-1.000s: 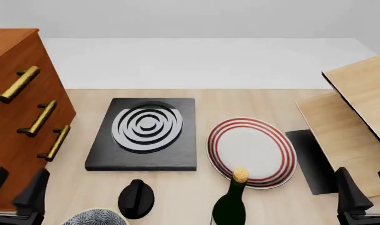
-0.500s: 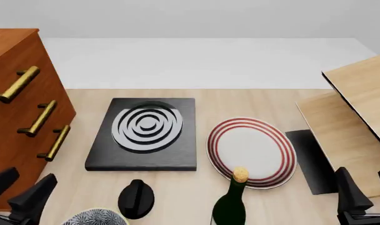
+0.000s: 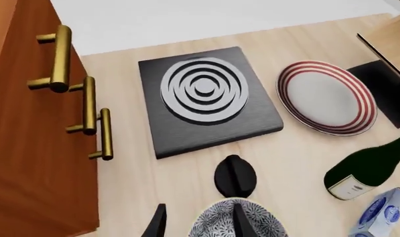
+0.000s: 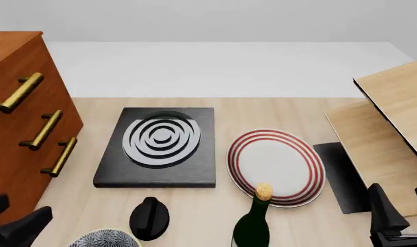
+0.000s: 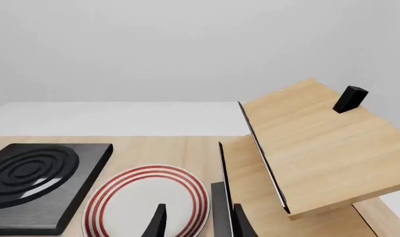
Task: Pick up the akita bowl and put it on the plate.
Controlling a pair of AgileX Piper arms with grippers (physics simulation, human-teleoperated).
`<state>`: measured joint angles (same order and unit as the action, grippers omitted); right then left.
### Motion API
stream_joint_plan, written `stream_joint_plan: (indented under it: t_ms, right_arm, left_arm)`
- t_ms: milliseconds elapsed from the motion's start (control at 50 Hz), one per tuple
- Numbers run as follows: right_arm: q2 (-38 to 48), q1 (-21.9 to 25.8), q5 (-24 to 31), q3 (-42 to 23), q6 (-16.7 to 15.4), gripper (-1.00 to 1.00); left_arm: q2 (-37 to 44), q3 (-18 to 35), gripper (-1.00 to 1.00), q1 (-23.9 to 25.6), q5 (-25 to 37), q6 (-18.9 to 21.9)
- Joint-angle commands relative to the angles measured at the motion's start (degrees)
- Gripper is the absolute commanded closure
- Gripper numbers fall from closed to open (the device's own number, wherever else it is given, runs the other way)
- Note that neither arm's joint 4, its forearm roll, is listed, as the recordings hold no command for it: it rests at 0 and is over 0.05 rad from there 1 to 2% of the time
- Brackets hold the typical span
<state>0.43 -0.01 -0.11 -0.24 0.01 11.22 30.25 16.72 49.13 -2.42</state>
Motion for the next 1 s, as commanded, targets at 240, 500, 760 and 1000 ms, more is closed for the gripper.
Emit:
stream_joint_plan:
  t_ms: [240,500,760,1000]
  right_arm:
    - [0.00,-0.01,0.00,0.00,-0.02,-1.00]
    - [0.01,0.00,0.00,0.00,0.01,-1.00]
    - [0.02,-0.01,0.00,0.00,0.01,-1.00]
    - [0.01,0.01,0.00,0.00,0.01,-1.00]
  left_arm:
    - [1.37,-0.71,-1.00,4.19,8.80,0.35]
    - [0.85,-2.96,-1.00,3.47,9.78,0.78]
    - [0.05,-4.44,-1.00,0.99,10.71,1.32]
    - [-0.83,-7.09,-1.00,-0.18,10.30,1.77]
